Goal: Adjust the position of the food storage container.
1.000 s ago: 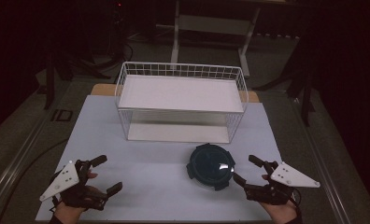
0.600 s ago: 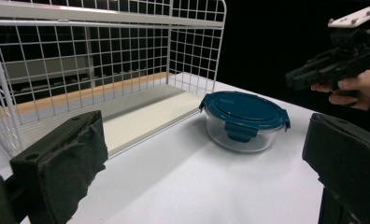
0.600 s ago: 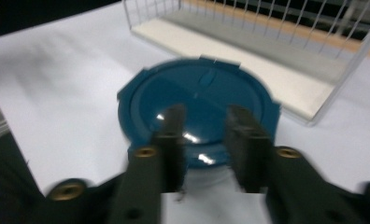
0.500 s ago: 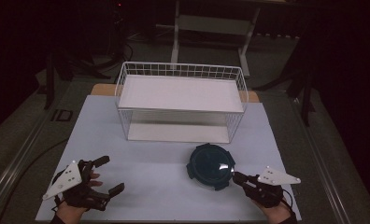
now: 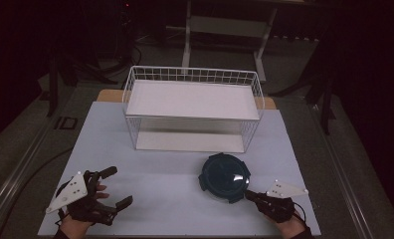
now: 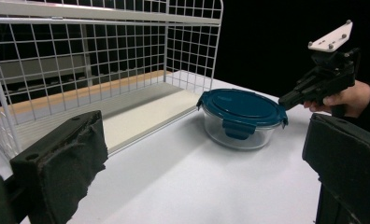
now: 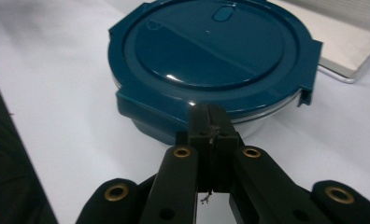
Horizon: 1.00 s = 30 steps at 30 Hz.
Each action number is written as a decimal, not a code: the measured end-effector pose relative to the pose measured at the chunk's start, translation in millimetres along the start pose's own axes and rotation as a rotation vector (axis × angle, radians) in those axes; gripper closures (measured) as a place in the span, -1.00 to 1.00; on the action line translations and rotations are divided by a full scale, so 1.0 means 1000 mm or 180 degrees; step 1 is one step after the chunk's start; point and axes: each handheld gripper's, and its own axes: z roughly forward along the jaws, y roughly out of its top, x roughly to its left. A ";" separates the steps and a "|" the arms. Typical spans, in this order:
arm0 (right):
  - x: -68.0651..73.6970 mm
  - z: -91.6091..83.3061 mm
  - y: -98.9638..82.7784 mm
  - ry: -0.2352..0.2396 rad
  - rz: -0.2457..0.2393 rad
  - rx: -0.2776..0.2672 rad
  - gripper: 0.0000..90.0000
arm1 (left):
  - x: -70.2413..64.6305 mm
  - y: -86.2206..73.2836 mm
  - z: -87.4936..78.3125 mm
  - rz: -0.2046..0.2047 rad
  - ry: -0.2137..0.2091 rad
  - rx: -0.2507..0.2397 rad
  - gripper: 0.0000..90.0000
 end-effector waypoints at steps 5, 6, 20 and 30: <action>0.002 0.001 0.000 0.0000 0.0027 -0.0038 1.00 | 0.000 0.000 0.001 0.0008 -0.0009 0.0006 -1.00; 0.003 0.002 0.001 0.0006 0.0022 -0.0043 1.00 | 0.000 0.000 0.002 0.0006 -0.0009 0.0009 -1.00; 0.014 0.021 0.013 0.0177 0.0023 -0.0029 1.00 | -0.001 0.000 0.003 0.0008 -0.0023 0.0032 -1.00; 0.019 0.034 0.023 0.0228 -0.0014 -0.0014 1.00 | -0.002 -0.001 0.003 0.0010 -0.0026 0.0036 -1.00</action>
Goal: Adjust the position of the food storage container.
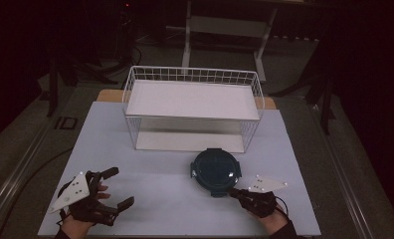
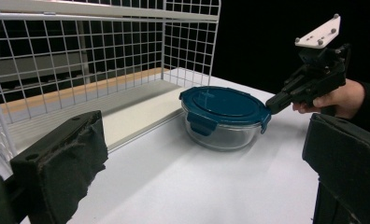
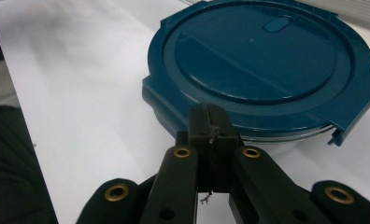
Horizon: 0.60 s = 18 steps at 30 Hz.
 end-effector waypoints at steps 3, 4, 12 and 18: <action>-0.001 -0.002 0.001 0.0016 0.0017 -0.0021 1.00 | 0.000 0.000 0.000 0.0003 -0.0006 -0.0001 -1.00; -0.003 -0.004 0.002 0.0001 0.0022 -0.0040 1.00 | 0.000 0.000 0.000 0.0003 -0.0009 -0.0002 -1.00; -0.045 -0.017 0.008 -0.0504 0.0119 -0.0133 1.00 | 0.000 0.000 0.000 -0.0002 -0.0013 -0.0006 -1.00; -0.060 -0.002 0.005 -0.0534 0.0192 0.0004 1.00 | 0.000 -0.001 0.000 0.0005 -0.0025 0.0012 -1.00</action>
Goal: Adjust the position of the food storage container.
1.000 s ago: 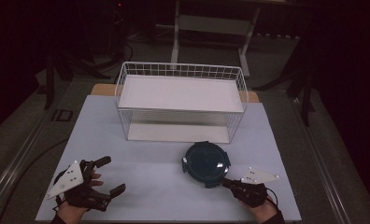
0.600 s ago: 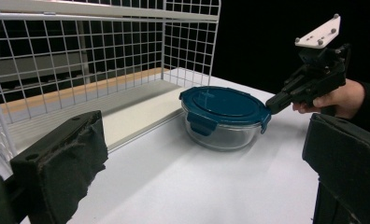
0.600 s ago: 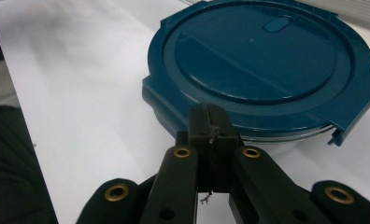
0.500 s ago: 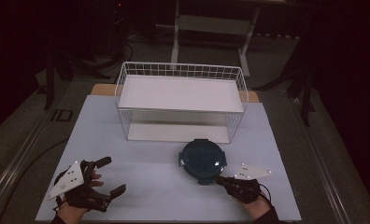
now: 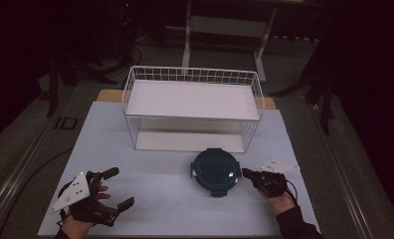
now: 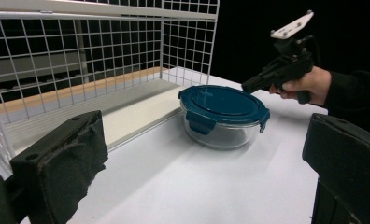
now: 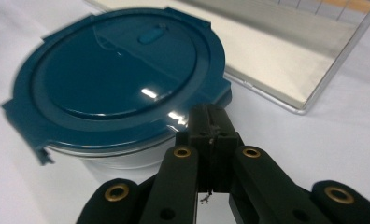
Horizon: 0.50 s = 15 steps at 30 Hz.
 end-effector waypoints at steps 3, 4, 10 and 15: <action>-0.001 0.004 0.000 0.0002 0.0024 0.0018 1.00 | 0.000 0.000 0.000 -0.0009 -0.0003 0.0003 -1.00; -0.001 0.005 0.000 0.0007 0.0051 0.0012 1.00 | 0.001 -0.001 0.001 -0.0014 -0.0005 0.0003 -1.00; 0.002 0.008 0.001 0.0032 0.0086 -0.0016 1.00 | -0.001 -0.001 0.003 -0.0012 -0.0034 0.0024 -1.00; 0.006 0.014 0.005 0.0067 0.0053 -0.0006 1.00 | -0.001 -0.001 0.003 -0.0015 -0.0044 0.0025 -1.00</action>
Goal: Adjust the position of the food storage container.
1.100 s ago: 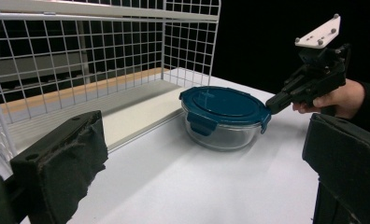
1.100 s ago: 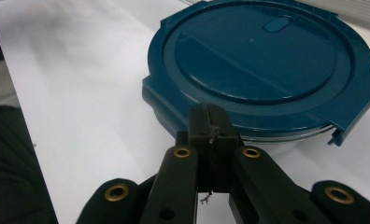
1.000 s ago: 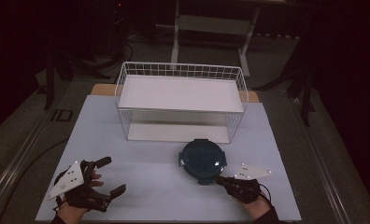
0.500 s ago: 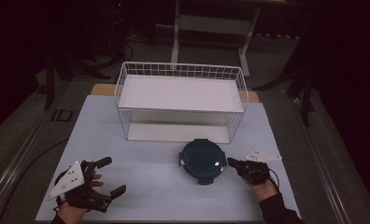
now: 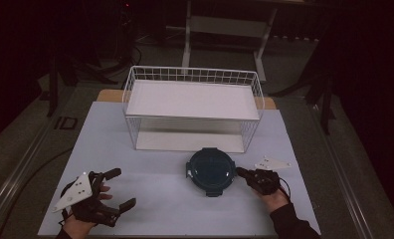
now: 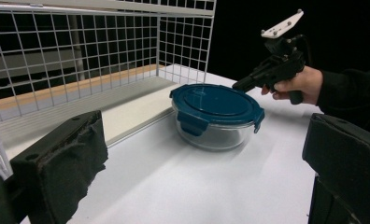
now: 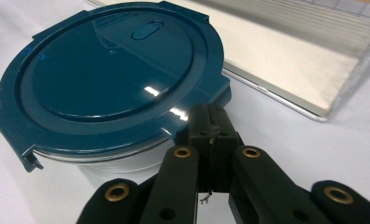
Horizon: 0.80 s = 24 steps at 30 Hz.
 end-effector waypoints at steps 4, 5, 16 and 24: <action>0.006 0.007 0.003 0.0072 -0.0006 -0.0007 1.00 | 0.000 0.000 0.000 -0.0007 -0.0002 -0.0007 -1.00; 0.007 0.008 0.004 0.0069 -0.0024 -0.0009 1.00 | 0.000 0.000 0.000 -0.0007 -0.0004 -0.0007 -1.00; 0.025 0.025 0.015 0.0243 -0.0065 -0.0017 1.00 | 0.001 -0.001 0.001 -0.0018 -0.0018 0.0022 -1.00; 0.033 0.034 0.020 0.0309 -0.0096 -0.0017 1.00 | 0.001 -0.001 0.001 -0.0011 -0.0027 0.0032 -1.00</action>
